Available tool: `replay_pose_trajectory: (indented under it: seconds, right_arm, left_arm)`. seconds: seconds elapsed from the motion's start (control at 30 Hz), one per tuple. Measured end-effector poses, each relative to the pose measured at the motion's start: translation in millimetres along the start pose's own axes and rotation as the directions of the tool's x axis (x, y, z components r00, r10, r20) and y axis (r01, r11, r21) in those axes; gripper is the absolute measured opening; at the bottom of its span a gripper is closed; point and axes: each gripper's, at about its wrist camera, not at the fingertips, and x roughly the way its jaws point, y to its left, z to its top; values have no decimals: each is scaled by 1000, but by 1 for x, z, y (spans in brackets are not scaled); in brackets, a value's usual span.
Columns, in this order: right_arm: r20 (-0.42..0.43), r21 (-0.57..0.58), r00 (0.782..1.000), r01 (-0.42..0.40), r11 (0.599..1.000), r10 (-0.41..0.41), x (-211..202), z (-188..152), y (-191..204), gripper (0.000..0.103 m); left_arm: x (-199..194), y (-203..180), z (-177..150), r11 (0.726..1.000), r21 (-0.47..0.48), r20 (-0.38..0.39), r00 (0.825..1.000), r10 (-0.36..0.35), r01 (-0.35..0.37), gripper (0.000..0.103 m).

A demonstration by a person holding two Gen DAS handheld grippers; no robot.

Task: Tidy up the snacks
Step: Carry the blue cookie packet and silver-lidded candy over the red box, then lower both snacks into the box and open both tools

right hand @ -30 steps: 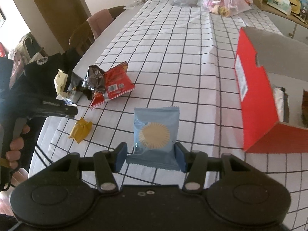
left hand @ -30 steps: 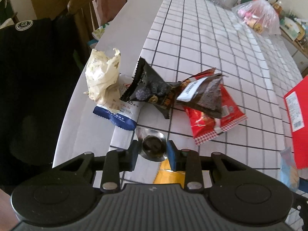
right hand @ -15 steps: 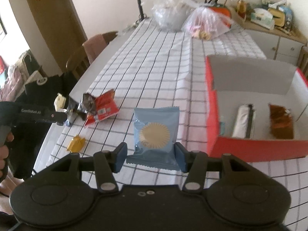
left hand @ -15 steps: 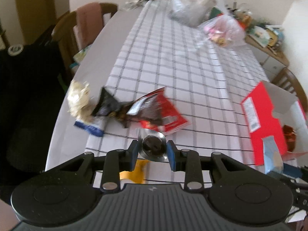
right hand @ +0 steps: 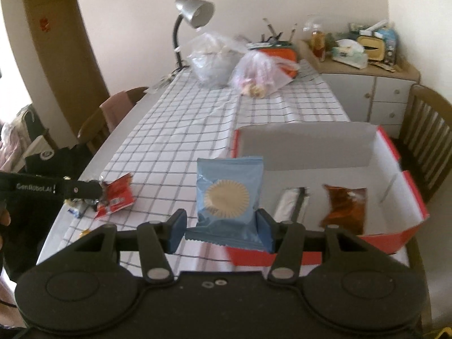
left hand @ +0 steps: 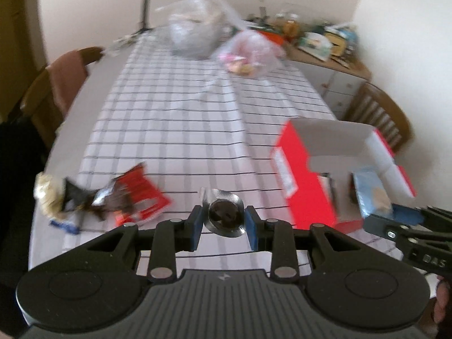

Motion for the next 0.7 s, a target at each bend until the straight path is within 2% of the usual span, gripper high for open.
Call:
replay_pose_trajectory:
  seconds: [0.43, 0.7]
  right_arm:
    - [12, 62, 992, 123, 990, -124, -2, 5, -88, 52]
    - [-43, 58, 985, 172, 983, -170, 17, 11, -127, 52]
  left_arm:
    - [40, -122, 25, 981, 182, -24, 997, -69, 72, 31]
    - [82, -168, 35, 970, 220, -101, 991, -83, 104, 31]
